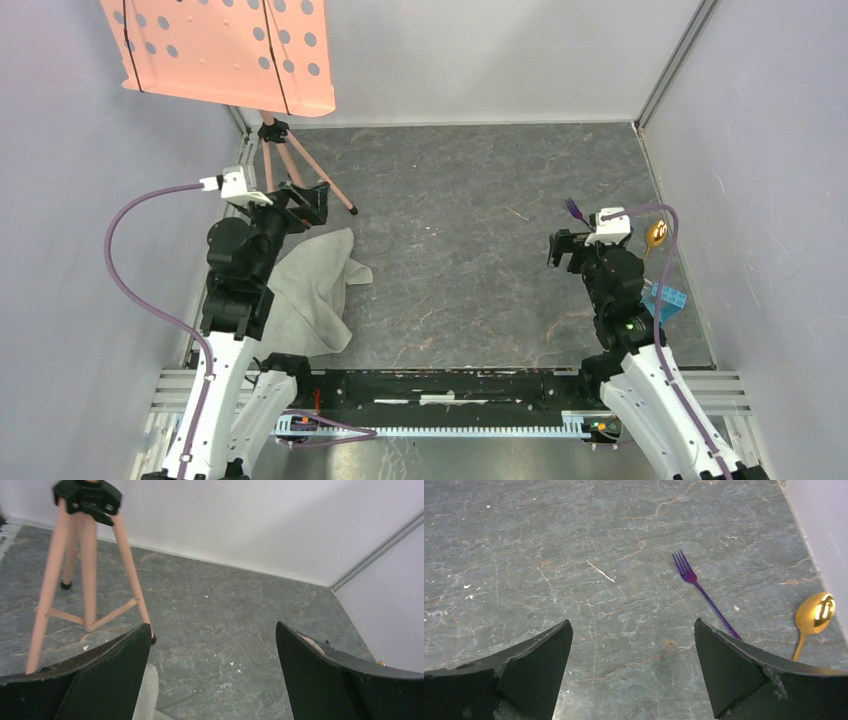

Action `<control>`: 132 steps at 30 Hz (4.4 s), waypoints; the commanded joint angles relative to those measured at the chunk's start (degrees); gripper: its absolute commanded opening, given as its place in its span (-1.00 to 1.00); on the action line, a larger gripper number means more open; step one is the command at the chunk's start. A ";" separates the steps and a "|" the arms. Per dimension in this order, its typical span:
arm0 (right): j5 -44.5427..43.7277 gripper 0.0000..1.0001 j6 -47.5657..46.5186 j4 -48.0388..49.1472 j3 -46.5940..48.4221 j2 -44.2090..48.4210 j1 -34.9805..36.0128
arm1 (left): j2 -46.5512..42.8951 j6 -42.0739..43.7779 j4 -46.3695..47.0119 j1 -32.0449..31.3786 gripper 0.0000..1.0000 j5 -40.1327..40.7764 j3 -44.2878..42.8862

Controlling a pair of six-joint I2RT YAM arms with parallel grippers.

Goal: Fold the napkin into a case and place the utensils inside
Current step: Move the crumpled napkin to the center of the board, then pick up the crumpled napkin from the center of the board.

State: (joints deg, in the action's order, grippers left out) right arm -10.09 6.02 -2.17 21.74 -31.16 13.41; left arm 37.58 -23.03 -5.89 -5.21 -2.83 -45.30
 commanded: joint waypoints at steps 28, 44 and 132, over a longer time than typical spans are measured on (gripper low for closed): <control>18.60 0.96 21.96 52.03 17.99 -59.43 30.01 | 19.67 -35.05 -39.24 -17.24 1.00 32.05 7.12; 25.65 0.85 22.55 50.75 6.90 -54.93 14.94 | 48.45 -22.70 -12.89 -40.57 -0.68 14.58 -9.34; 33.70 0.03 20.32 24.62 -7.39 -28.94 -1.07 | 40.05 -9.15 -23.60 -41.13 0.59 9.64 -3.57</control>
State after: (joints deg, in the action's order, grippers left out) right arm 15.27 39.29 34.74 10.28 -56.99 11.75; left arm 72.01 -30.68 -26.09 -46.13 -0.16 -44.03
